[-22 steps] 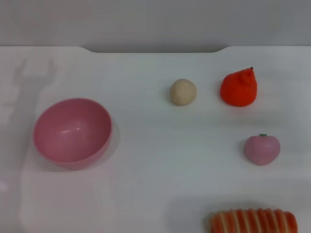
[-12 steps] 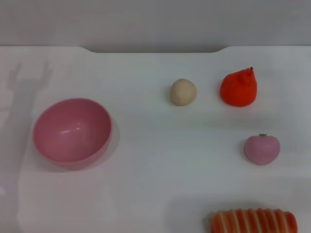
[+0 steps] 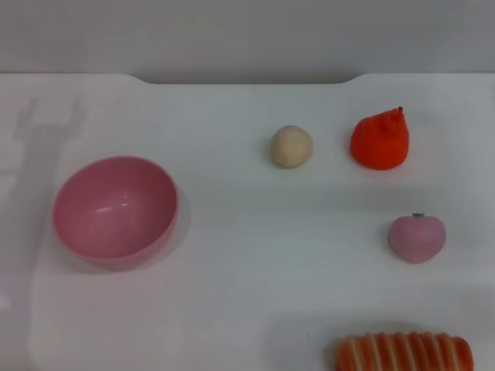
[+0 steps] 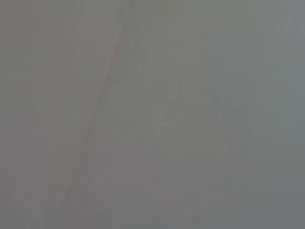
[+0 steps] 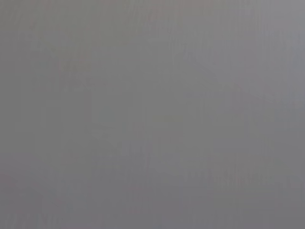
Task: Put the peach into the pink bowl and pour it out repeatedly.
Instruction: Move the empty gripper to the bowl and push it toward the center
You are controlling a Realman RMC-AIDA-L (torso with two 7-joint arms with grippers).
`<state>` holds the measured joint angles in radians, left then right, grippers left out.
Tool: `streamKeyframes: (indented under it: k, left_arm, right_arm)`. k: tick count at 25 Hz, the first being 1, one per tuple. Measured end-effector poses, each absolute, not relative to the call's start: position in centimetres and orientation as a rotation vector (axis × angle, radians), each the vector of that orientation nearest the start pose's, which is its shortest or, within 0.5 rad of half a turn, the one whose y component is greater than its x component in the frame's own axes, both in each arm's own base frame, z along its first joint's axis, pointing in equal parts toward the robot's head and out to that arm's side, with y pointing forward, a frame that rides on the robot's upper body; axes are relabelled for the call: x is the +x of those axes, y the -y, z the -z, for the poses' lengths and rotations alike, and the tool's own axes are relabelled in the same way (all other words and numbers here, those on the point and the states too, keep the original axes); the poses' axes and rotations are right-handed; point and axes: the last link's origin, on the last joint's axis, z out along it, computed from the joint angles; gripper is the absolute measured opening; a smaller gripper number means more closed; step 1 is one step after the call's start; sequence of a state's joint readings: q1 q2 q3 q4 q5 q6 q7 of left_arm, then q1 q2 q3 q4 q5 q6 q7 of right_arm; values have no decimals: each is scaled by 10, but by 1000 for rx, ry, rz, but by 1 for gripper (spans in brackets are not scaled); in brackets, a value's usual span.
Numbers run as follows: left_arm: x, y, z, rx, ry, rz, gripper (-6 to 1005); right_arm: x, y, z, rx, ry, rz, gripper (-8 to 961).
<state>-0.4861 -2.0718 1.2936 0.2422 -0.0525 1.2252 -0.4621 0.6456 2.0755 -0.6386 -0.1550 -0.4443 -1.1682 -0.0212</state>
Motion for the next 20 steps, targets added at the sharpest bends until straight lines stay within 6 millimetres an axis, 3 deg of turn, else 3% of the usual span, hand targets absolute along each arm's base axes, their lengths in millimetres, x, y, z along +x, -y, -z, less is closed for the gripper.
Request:
streamKeyframes:
  k: [5, 12, 16, 20]
  left_arm:
    - [-289, -386, -69, -1390, 651, 1219, 783]
    - [-236, -416, -93, -1739, 790, 1398, 775]
    - [-201, -426, -112, -2044, 821, 1327, 771]
    - [-172, -431, -126, -2330, 835, 1061, 767]
  right_arm:
    - [305, -402, -75, -1288, -290, -600, 672]
    - [306, -401, -71, -1300, -302, -598, 672]
    - [309, -399, -68, -1301, -317, -592, 672]
    - [311, -398, -68, -1299, -321, -590, 672]
